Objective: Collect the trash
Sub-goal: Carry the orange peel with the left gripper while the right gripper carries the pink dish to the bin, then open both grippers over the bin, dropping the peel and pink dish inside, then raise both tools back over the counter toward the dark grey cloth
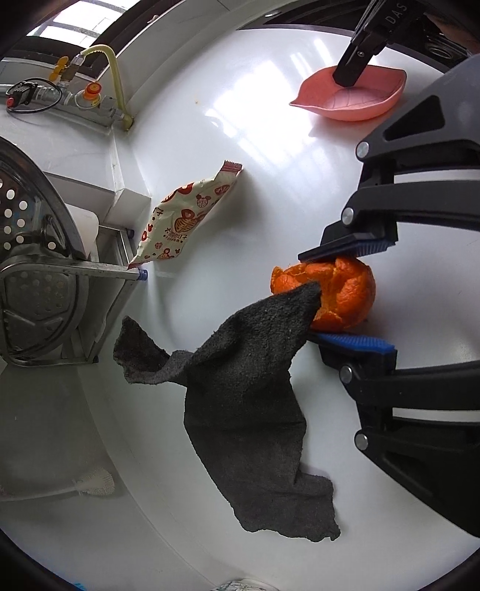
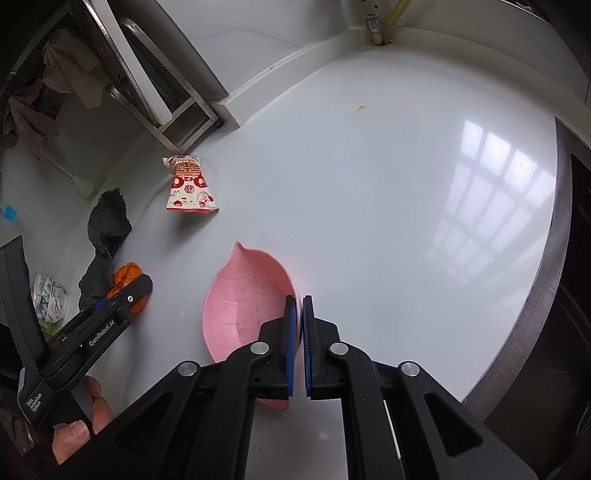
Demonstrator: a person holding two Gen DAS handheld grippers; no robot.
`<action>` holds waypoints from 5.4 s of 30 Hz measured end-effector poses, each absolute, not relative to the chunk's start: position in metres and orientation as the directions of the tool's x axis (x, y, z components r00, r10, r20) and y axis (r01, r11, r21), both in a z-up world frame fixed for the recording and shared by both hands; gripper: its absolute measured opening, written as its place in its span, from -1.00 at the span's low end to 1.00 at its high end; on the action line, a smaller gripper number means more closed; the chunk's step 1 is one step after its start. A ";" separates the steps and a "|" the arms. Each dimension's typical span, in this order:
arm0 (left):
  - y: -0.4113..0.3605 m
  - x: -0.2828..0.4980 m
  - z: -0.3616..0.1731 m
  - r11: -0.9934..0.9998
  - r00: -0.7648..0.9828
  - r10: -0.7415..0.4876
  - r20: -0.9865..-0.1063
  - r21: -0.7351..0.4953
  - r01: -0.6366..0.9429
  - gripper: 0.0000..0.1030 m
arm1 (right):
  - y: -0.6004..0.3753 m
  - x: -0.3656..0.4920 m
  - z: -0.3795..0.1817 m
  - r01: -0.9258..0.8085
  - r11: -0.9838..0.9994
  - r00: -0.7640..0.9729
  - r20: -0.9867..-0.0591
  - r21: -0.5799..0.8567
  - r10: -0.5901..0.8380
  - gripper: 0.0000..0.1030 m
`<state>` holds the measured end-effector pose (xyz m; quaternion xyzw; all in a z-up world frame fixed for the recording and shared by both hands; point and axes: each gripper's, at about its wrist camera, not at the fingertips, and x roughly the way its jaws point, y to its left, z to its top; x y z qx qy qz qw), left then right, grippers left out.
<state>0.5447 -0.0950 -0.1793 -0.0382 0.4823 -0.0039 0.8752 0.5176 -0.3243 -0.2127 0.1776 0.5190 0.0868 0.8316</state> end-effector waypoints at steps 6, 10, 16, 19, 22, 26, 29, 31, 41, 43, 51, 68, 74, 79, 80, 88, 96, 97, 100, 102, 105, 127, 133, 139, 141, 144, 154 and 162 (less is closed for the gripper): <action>-0.089 0.520 -0.168 0.996 0.533 -0.077 -0.842 -0.090 0.002 -0.41 | -0.319 0.506 -0.205 0.019 0.911 0.446 -0.819 0.411 0.360 -0.92; -0.087 0.495 -0.155 0.995 0.543 -0.097 -0.834 -0.091 0.038 -0.41 | -0.316 0.491 -0.199 0.012 0.908 0.448 -0.814 0.419 0.370 -0.92; -0.079 0.448 -0.136 0.989 0.554 -0.143 -0.820 -0.093 0.118 -0.41 | -0.314 0.455 -0.186 0.019 0.910 0.461 -0.811 0.415 0.360 -0.92; -0.076 0.426 -0.129 0.981 0.554 -0.174 -0.814 -0.091 0.174 -0.41 | -0.315 0.428 -0.180 0.053 0.907 0.477 -0.809 0.418 0.345 -0.92; -0.069 0.404 -0.125 0.967 0.545 -0.222 -0.809 -0.109 0.231 -0.41 | -0.319 0.393 -0.170 0.114 0.898 0.513 -0.799 0.425 0.313 -0.92; -0.063 0.377 -0.128 0.940 0.528 -0.278 -0.803 -0.116 0.320 -0.41 | -0.324 0.341 -0.163 0.196 0.877 0.552 -0.788 0.439 0.272 -0.92; -0.064 0.359 -0.131 0.926 0.501 -0.292 -0.815 -0.111 0.360 -0.41 | -0.325 0.304 -0.166 0.238 0.868 0.546 -0.799 0.436 0.251 -0.92; -0.066 0.346 -0.129 0.917 0.493 -0.313 -0.812 -0.123 0.380 -0.41 | -0.327 0.280 -0.165 0.260 0.863 0.548 -0.802 0.434 0.238 -0.92; -0.088 0.254 -0.116 0.913 0.513 -0.349 -0.785 -0.162 0.374 -0.41 | -0.333 0.178 -0.180 0.197 0.872 0.515 -0.804 0.449 0.297 -0.92; -0.095 0.230 -0.118 0.921 0.515 -0.334 -0.790 -0.158 0.356 -0.41 | -0.335 0.156 -0.185 0.163 0.877 0.513 -0.798 0.451 0.315 -0.92; -0.108 0.131 -0.143 0.949 0.458 -0.300 -0.837 -0.211 0.236 -0.41 | -0.348 0.076 -0.225 0.096 0.862 0.474 -0.784 0.498 0.401 -0.92; -0.098 0.101 -0.373 0.968 0.306 -0.204 -0.930 -0.146 0.203 -0.40 | -0.308 0.056 -0.463 0.170 0.888 0.279 -0.885 0.427 0.373 -0.92; -0.086 0.131 -0.474 0.967 0.298 -0.194 -0.935 -0.130 0.221 -0.39 | -0.289 0.088 -0.559 0.174 0.905 0.247 -0.907 0.388 0.342 -0.92; -0.079 0.144 -0.526 0.967 0.280 -0.190 -0.941 -0.129 0.221 -0.37 | -0.283 0.109 -0.608 0.204 0.899 0.241 -0.910 0.387 0.337 -0.92; -0.078 0.146 -0.533 0.967 0.274 -0.185 -0.944 -0.125 0.222 -0.36 | -0.283 0.112 -0.614 0.208 0.898 0.240 -0.910 0.388 0.338 -0.92; -0.076 0.153 -0.545 0.965 0.265 -0.180 -0.947 -0.118 0.234 -0.19 | -0.272 0.130 -0.629 0.206 0.902 0.220 -0.916 0.379 0.335 -0.83; -0.074 0.150 -0.532 0.967 0.290 -0.180 -0.940 -0.114 0.230 0.12 | -0.278 0.127 -0.619 0.221 0.903 0.244 -0.917 0.369 0.315 -0.54; -0.074 0.148 -0.531 0.967 0.290 -0.177 -0.940 -0.110 0.232 0.12 | -0.279 0.125 -0.620 0.222 0.902 0.241 -0.918 0.369 0.316 -0.54; -0.075 0.147 -0.531 0.966 0.284 -0.177 -0.942 -0.111 0.233 0.12 | -0.278 0.120 -0.620 0.233 0.898 0.230 -0.918 0.373 0.322 -0.54; -0.077 0.144 -0.528 0.966 0.282 -0.175 -0.943 -0.110 0.233 0.12 | -0.280 0.114 -0.616 0.238 0.896 0.230 -0.917 0.376 0.324 -0.54; -0.078 0.141 -0.521 0.966 0.281 -0.171 -0.944 -0.105 0.238 0.12 | -0.282 0.104 -0.609 0.243 0.892 0.228 -0.916 0.381 0.330 -0.54; -0.095 0.069 -0.210 0.967 0.336 -0.198 -0.921 -0.127 0.223 0.21 | -0.327 0.011 -0.300 0.144 0.865 0.291 -0.856 0.481 0.427 -0.32; -0.083 0.060 -0.121 0.979 0.466 -0.184 -0.865 -0.121 0.161 0.30 | -0.332 0.022 -0.217 -0.009 0.879 0.377 -0.812 0.477 0.445 -0.31; -0.064 0.082 -0.062 0.987 0.545 -0.163 -0.823 -0.131 0.098 0.30 | -0.335 0.054 -0.157 -0.075 0.874 0.456 -0.763 0.480 0.458 -0.26; -0.056 0.097 -0.051 0.988 0.576 -0.155 -0.803 -0.128 0.087 0.32 | -0.332 0.070 -0.148 -0.085 0.873 0.478 -0.749 0.481 0.459 -0.25; -0.042 0.127 -0.037 0.986 0.607 -0.164 -0.777 -0.149 0.077 0.39 | -0.323 0.102 -0.137 -0.086 0.875 0.508 -0.735 0.476 0.450 -0.24; 0.014 0.281 -0.047 0.983 0.622 -0.174 -0.763 -0.167 0.070 0.45 | -0.293 0.247 -0.115 -0.001 0.909 0.576 -0.743 0.416 0.341 -0.17; 0.056 0.383 -0.065 0.989 0.617 -0.116 -0.779 -0.145 0.003 0.58 | -0.274 0.329 -0.116 0.032 0.925 0.574 -0.765 0.378 0.293 -0.08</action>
